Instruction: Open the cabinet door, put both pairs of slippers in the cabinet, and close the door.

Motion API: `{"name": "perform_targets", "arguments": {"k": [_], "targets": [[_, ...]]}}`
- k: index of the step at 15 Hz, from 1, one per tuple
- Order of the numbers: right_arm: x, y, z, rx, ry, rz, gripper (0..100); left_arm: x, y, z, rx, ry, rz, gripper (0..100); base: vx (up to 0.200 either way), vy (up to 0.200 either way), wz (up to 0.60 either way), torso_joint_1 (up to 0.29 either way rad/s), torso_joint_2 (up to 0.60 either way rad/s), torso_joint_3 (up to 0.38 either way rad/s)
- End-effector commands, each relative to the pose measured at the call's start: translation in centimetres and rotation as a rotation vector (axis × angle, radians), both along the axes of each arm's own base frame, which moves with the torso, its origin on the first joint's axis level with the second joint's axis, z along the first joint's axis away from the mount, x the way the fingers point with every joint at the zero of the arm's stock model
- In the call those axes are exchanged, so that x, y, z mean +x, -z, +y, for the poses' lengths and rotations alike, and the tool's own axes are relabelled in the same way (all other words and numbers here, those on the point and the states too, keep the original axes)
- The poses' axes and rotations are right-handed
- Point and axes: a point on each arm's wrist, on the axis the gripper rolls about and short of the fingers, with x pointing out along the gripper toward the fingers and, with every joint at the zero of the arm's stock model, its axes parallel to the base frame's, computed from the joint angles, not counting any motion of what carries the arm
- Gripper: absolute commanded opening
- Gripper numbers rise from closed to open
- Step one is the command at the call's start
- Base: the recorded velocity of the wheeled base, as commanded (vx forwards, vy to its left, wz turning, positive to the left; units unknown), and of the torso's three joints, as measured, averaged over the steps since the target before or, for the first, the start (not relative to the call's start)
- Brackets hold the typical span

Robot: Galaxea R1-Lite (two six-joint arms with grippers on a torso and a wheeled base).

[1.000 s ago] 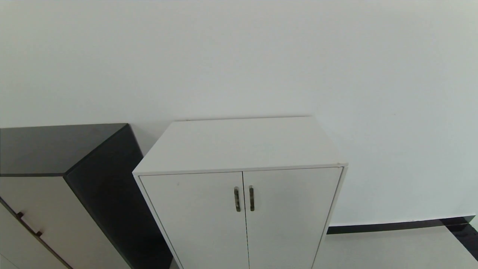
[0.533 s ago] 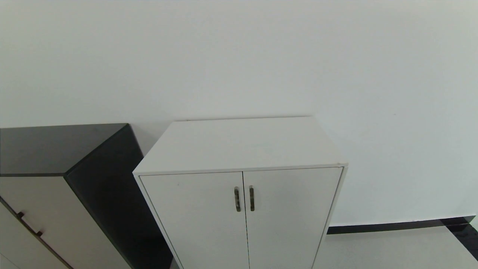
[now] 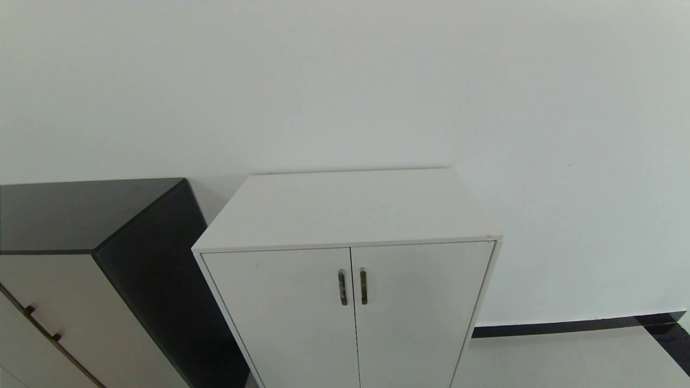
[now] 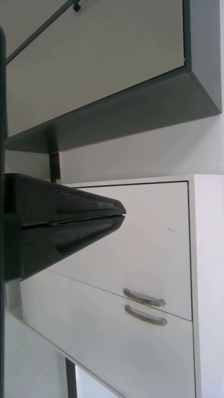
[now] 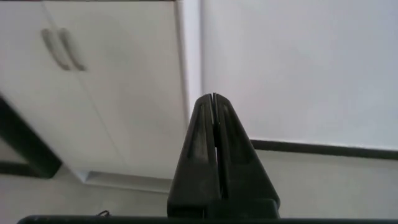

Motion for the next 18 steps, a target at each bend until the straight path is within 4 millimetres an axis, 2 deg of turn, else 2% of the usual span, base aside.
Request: {"name": "perform_targets", "arguments": {"k": [1, 5, 18], "targets": [[0.07, 0.02, 0.17, -0.001, 0.121, 0.011, 0, 0.01, 0.00, 0.00, 0.000, 0.000, 0.001, 0, 0.000, 0.000, 0.00, 0.000, 0.00, 0.000], [-0.87, 0.24, 0.14, 0.006, 0.096, -0.112, 0, 0.01, 0.00, 0.00, 0.000, 0.000, 0.001, 0, 0.000, 0.000, 0.00, 0.000, 0.00, 0.000], [-0.85, 0.29, 0.19, 0.016, 0.072, -0.110, 0, 0.01, 0.00, 0.00, 0.002, 0.001, 0.001, 0, 0.000, 0.000, 0.00, 0.000, 0.00, 0.000]]}}
